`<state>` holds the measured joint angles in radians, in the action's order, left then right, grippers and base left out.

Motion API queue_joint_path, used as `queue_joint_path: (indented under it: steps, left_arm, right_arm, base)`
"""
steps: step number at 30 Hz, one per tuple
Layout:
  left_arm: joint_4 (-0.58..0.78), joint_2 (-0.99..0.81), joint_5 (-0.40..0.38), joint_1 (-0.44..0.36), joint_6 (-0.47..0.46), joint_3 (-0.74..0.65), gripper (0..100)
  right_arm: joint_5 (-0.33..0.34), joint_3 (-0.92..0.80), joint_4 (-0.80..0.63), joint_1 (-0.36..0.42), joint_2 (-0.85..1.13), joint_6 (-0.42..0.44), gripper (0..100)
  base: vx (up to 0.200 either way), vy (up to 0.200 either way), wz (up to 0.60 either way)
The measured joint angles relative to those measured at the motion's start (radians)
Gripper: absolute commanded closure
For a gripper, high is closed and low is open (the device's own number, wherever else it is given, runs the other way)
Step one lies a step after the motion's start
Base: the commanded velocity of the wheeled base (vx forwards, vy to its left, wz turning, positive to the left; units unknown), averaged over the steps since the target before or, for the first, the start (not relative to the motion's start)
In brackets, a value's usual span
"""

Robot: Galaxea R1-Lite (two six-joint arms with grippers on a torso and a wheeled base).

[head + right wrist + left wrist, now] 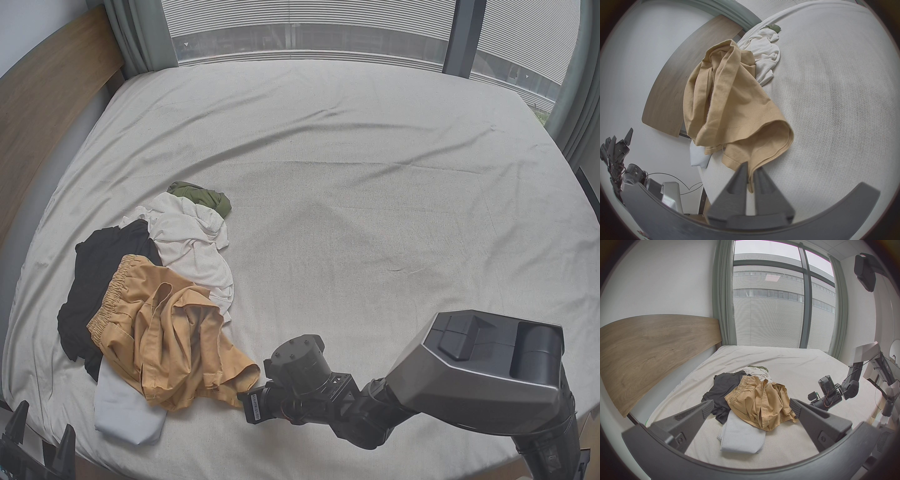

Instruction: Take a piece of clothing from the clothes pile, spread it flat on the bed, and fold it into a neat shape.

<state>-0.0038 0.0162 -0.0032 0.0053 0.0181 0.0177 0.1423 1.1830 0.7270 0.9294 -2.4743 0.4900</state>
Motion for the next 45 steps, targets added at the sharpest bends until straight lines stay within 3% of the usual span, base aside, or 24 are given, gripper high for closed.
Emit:
queue_joint_path:
  steps: [31, 45]
  left_arm:
    - [0.0, 0.0, 0.0, 0.0, 0.0, 0.0, 0]
    - [0.0, 0.0, 0.0, 0.0, -0.001, 0.0, 0]
  right_arm:
    - [-0.058, -0.23, -0.009, -0.005, 0.136, 0.011, 100]
    - [-0.063, -0.339, -0.011, -0.045, 0.213, 0.001, 100]
  base:
    - [0.0, 0.0, 0.0]
    - [0.0, 0.0, 0.0]
